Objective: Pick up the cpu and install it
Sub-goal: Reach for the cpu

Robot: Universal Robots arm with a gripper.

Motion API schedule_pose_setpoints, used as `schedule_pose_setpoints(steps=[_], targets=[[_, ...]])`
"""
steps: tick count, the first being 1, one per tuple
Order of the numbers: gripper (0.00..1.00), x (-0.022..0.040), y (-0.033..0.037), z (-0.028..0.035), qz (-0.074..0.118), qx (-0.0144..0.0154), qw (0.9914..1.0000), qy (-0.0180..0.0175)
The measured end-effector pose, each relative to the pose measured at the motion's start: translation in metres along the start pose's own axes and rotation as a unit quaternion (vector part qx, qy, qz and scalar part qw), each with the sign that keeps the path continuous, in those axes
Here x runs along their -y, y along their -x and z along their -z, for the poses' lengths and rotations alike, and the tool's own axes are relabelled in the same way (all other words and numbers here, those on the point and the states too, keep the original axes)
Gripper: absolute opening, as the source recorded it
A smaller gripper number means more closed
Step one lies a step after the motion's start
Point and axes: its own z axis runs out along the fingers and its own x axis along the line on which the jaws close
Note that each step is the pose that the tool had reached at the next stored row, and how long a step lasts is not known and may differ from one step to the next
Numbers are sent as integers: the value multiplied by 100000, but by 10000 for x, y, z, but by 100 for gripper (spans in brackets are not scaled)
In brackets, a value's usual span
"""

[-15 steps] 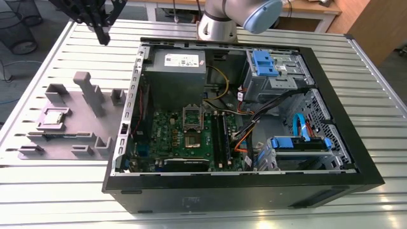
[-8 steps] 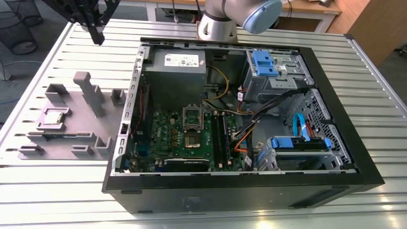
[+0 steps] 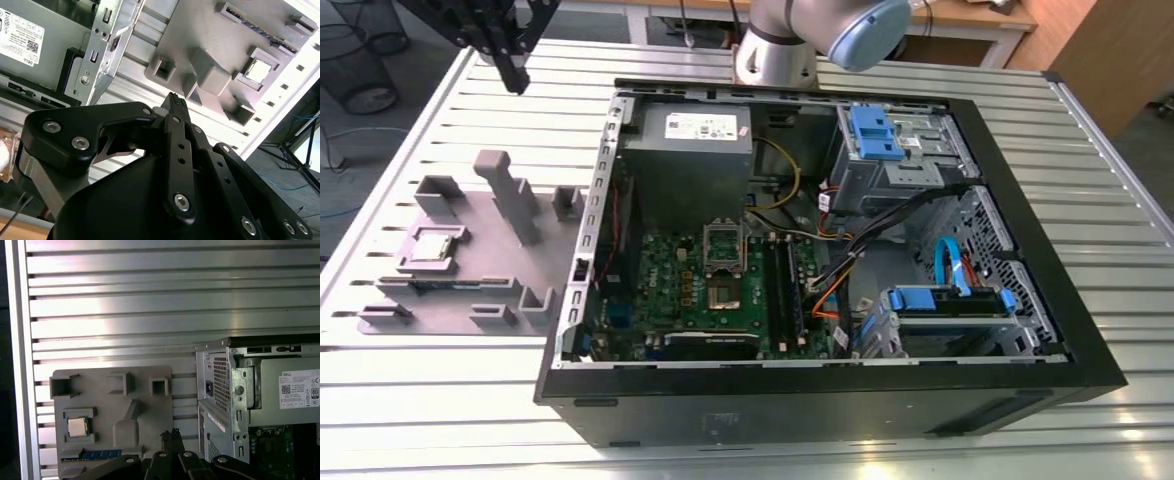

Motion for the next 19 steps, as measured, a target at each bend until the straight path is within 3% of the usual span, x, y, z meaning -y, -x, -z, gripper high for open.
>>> schedule_pose_setpoints(steps=[19], targets=[[11,23,-94,-5,-3,75,100000,4]])
